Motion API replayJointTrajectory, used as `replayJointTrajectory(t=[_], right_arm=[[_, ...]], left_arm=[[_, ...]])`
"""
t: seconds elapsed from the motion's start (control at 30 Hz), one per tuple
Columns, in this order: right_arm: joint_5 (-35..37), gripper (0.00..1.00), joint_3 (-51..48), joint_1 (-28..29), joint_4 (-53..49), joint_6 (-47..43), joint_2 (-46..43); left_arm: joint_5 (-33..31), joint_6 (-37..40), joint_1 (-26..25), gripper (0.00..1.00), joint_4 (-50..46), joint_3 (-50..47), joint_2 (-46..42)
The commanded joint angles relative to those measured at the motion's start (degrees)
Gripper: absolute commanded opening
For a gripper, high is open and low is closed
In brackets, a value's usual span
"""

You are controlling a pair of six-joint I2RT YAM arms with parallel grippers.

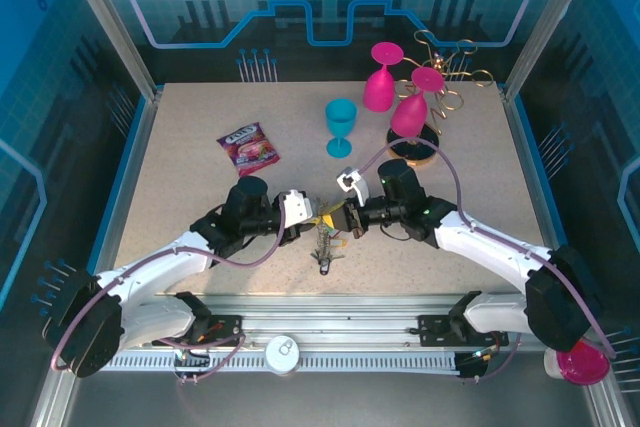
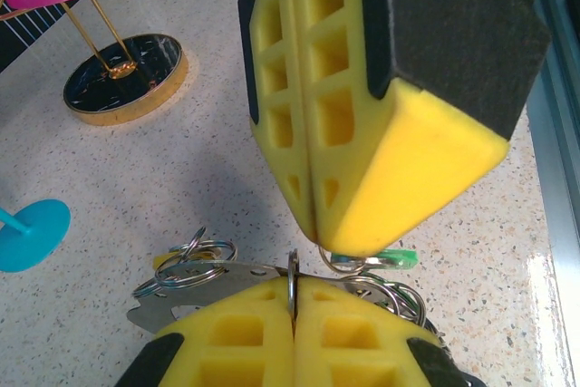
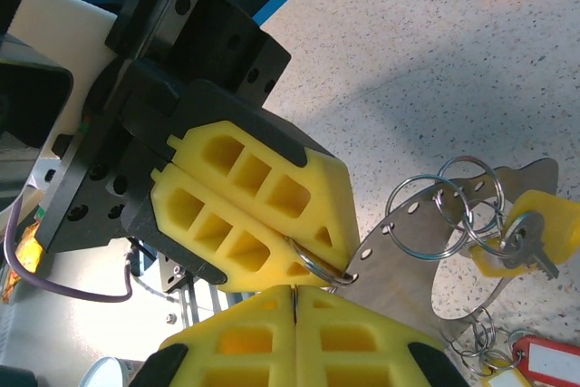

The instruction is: Put the keys on the keyring

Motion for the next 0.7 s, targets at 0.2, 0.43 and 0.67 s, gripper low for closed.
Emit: replayJointTrajectory(t=[0.2,0.43,0.67], right_arm=[[-0.2,0.0,1.1,0.9,3.6,0.5,0.2],[3.6,0.0,1.9,1.0,1.4,-0.6,0.4],[6.7,0.0,3.0,1.2,-1.2,-1.9,1.0]], left_arm=[[0.5,-0.9,-0.4,0.0,1.2,1.0,0.5],[1.0,-1.1,-0.3,0.0,1.1,1.0,0.4],[1.6,-1.6,-0.3,0.0,0.9,1.3,0.3]])
